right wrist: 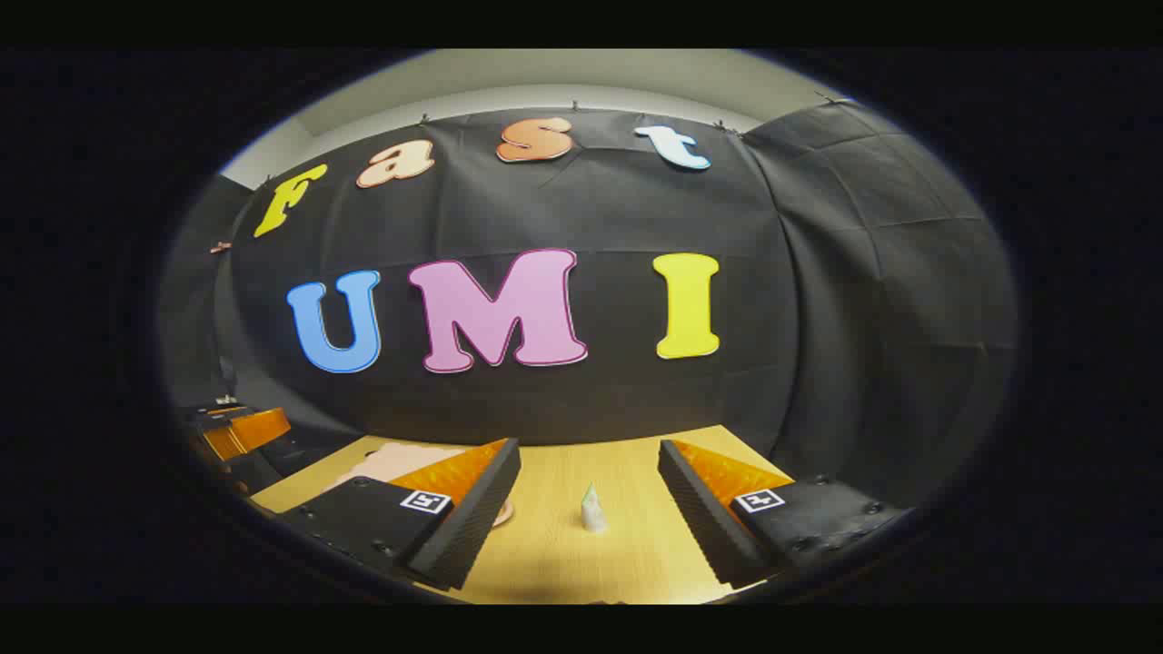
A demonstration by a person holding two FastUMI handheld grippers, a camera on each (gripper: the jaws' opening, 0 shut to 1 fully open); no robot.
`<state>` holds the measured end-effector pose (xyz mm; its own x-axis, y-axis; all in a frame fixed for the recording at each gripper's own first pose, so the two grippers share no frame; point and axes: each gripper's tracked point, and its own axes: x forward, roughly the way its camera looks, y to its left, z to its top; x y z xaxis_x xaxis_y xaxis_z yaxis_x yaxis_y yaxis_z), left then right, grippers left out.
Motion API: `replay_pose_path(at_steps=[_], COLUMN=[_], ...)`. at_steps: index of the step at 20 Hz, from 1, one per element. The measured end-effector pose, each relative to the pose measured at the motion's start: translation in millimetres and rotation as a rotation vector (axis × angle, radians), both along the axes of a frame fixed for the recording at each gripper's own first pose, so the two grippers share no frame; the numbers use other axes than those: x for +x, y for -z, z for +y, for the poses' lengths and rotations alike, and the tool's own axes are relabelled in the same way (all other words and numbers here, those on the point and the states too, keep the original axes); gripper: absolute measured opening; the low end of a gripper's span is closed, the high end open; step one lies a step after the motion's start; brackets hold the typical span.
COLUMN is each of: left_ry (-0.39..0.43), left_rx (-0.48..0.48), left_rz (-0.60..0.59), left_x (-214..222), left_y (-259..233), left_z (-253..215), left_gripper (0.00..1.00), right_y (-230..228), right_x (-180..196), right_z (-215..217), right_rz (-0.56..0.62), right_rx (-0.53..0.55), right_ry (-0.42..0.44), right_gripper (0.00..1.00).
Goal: First open the suitcase, pack the skin care products into it, and then close the suitcase.
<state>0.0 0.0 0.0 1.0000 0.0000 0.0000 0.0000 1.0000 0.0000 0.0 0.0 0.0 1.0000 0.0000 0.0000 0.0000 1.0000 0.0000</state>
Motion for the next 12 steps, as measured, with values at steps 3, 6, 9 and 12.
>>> replay_pose_path(at_steps=[3, 6, 9, 12], left_ry=[-0.002, -0.009, -0.013, -0.014], left_rx=[-0.006, 0.001, 0.003, 0.022], left_rz=[0.0, 0.006, 0.016, 0.024], left_x=[-1, -1, -3, -7], left_y=[1, 4, 5, 7], left_z=[1, 5, 4, 4], left_gripper=[0.96, 0.96, 0.96, 0.96], right_y=[-2, -1, 1, 5], right_x=[1, 1, 0, -2], right_z=[0, -1, -8, -16], right_rz=[-0.005, -0.006, -0.001, 0.009], right_rx=[-0.009, -0.02, -0.027, -0.026], right_ry=[0.002, 0.001, 0.016, 0.03], right_gripper=[0.97, 0.97, 0.97, 0.97])
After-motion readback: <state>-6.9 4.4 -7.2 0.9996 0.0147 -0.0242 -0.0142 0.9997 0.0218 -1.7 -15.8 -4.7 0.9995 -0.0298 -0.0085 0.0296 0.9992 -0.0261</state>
